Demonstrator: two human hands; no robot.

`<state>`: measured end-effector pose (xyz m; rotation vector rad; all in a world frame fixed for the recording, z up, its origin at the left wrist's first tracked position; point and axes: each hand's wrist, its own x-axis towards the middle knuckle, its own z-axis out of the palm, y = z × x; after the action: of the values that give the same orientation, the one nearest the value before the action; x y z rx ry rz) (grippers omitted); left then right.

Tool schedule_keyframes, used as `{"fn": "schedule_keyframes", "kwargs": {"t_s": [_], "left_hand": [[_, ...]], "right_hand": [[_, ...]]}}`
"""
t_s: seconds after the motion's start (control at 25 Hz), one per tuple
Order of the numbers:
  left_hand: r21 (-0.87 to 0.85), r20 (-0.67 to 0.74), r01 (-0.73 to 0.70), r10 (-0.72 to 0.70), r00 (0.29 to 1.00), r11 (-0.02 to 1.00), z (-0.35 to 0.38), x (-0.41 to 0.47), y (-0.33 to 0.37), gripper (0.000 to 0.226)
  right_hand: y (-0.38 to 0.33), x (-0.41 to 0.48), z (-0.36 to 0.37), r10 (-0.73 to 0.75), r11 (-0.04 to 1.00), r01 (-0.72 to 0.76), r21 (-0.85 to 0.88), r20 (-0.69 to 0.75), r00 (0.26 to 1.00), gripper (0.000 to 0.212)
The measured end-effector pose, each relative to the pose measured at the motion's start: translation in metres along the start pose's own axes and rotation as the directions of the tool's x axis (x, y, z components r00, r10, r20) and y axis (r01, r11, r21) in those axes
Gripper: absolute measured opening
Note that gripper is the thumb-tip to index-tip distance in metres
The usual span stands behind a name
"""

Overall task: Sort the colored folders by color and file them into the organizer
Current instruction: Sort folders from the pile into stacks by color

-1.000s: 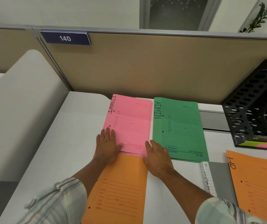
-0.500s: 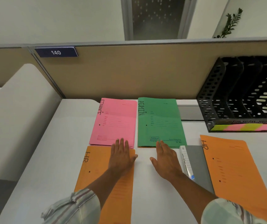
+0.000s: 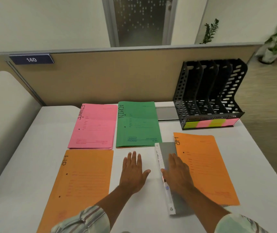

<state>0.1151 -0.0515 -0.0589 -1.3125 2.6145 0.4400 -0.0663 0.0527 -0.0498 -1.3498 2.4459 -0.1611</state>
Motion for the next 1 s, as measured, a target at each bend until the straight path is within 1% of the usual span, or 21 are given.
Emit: {"fn": "schedule_keyframes", "kwargs": {"t_s": [0.12,0.24,0.32,0.44,0.52,0.6,0.68,0.8,0.84,0.88,0.96,1.0], "left_hand": [[-0.012,0.0,-0.033,0.033,0.999,0.999,0.009,-0.005,0.04,0.086],[-0.053,-0.009,-0.064,0.064,0.998,0.996,0.018,-0.011,0.078,0.082],[-0.127,-0.028,-0.098,0.095,0.995,0.987,0.021,-0.014,0.101,0.075],[-0.268,-0.089,-0.164,0.145,0.985,0.949,0.023,-0.017,0.136,0.056],[-0.418,-0.102,-0.132,0.098,0.99,0.899,0.025,-0.016,0.156,0.043],[-0.569,-0.042,-0.017,-0.008,0.999,0.822,0.025,-0.014,0.176,0.039],[-0.67,0.043,0.118,-0.12,0.992,0.733,0.026,-0.008,0.188,0.033],[-0.782,0.121,0.265,-0.281,0.952,0.564,0.025,0.0,0.206,0.01],[-0.792,0.144,0.312,-0.335,0.931,0.524,0.022,0.001,0.21,0.009],[-0.803,0.176,0.362,-0.391,0.903,0.474,0.021,0.003,0.213,0.016],[-0.847,0.255,0.426,-0.462,0.85,0.316,0.018,0.005,0.218,0.022],[-0.863,0.281,0.433,-0.466,0.839,0.259,0.018,0.005,0.221,0.022]], "right_hand": [[0.043,-0.013,-0.004,0.025,0.999,-0.026,0.031,0.013,1.0,0.082],[0.08,-0.025,-0.006,0.035,0.999,-0.035,0.016,0.004,0.999,0.081],[0.099,-0.031,-0.006,0.052,0.999,-0.052,0.011,0.013,0.999,0.081],[0.127,-0.039,-0.003,0.089,0.996,-0.09,0.022,0.045,0.995,0.083],[0.144,-0.045,0.0,0.109,0.994,-0.111,0.026,0.061,0.992,0.083],[0.16,-0.051,0.003,0.111,0.994,-0.112,0.012,0.081,0.991,0.082],[0.172,-0.054,0.005,0.084,0.996,-0.085,0.004,0.124,0.989,0.081],[0.185,-0.055,0.007,0.021,1.0,-0.023,0.007,0.189,0.982,0.076],[0.187,-0.055,0.007,0.013,1.0,-0.016,0.013,0.201,0.98,0.076],[0.189,-0.054,0.007,0.009,1.0,-0.014,0.021,0.21,0.978,0.077],[0.191,-0.054,0.006,0.011,0.999,-0.017,0.028,0.223,0.975,0.078],[0.192,-0.054,0.006,0.011,0.999,-0.018,0.029,0.225,0.974,0.078]]}}
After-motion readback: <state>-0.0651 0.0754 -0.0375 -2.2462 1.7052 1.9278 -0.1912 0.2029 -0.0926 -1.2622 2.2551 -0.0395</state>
